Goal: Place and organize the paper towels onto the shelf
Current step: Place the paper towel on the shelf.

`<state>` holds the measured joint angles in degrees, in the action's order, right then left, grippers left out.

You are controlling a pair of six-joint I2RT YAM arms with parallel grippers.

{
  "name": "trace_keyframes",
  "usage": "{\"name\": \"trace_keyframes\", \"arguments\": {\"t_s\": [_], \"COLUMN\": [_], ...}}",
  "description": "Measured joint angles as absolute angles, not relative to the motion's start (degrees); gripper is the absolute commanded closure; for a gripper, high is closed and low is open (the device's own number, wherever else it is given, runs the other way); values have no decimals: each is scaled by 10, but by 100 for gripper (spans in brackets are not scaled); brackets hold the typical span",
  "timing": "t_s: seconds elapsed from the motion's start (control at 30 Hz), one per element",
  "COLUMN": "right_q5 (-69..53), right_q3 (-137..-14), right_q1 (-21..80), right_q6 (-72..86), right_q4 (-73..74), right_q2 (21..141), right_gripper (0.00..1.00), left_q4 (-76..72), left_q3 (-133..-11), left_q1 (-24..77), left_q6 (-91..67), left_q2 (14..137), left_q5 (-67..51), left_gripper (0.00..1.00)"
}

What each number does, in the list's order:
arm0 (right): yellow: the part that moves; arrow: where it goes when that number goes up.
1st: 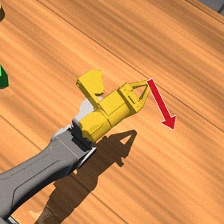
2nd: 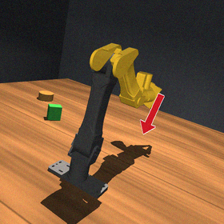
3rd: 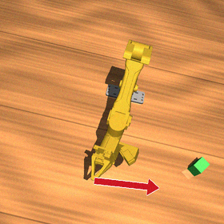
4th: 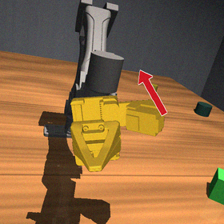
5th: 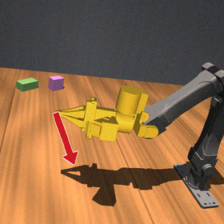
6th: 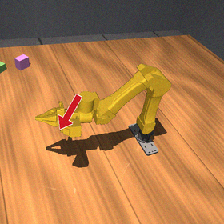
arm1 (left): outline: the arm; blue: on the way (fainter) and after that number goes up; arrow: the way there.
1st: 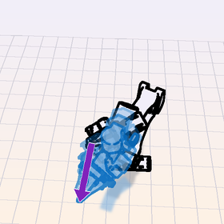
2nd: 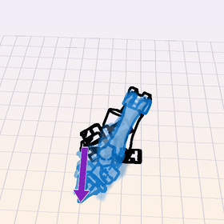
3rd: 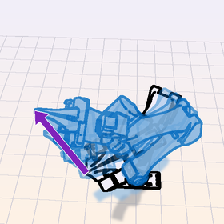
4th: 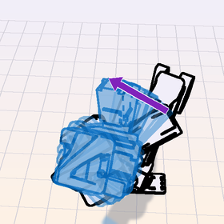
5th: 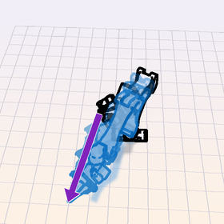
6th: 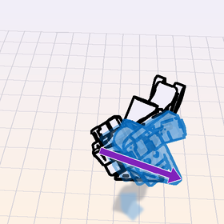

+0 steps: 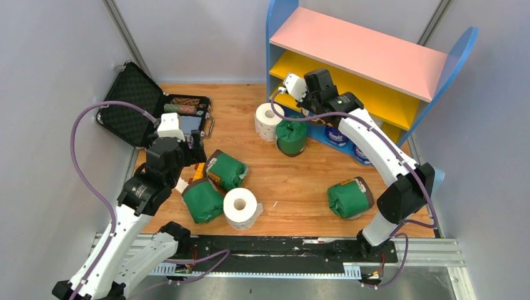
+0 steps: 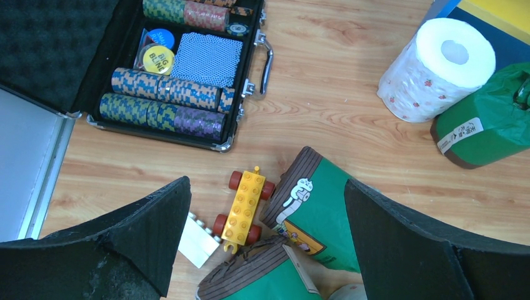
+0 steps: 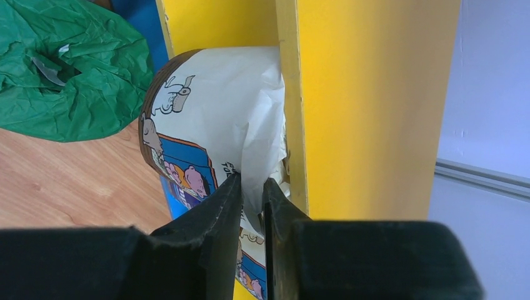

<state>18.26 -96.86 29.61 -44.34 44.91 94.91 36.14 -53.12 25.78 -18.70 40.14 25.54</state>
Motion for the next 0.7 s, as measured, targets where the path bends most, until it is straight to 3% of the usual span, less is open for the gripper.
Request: {"name": "trace_keyframes", "arguments": {"t_s": [0.13,0.33,0.7], "right_q5": [199,228,258], "right_q3": [-947,-923,-922], "right_q1": [301,315,345], "right_q6": [-451,-455,-444], "right_q4": [424,394,394], "right_q2": [946,938,936], "right_gripper": [99,81,69], "left_q4": [361,361,361], "left_q3": [-531,-531,-531], "left_q1": [258,258,258], "left_q6": [-187,-187,-187], "left_q2": [401,401,401], "left_q5": [255,255,253], "left_gripper": [0,0,0]}}
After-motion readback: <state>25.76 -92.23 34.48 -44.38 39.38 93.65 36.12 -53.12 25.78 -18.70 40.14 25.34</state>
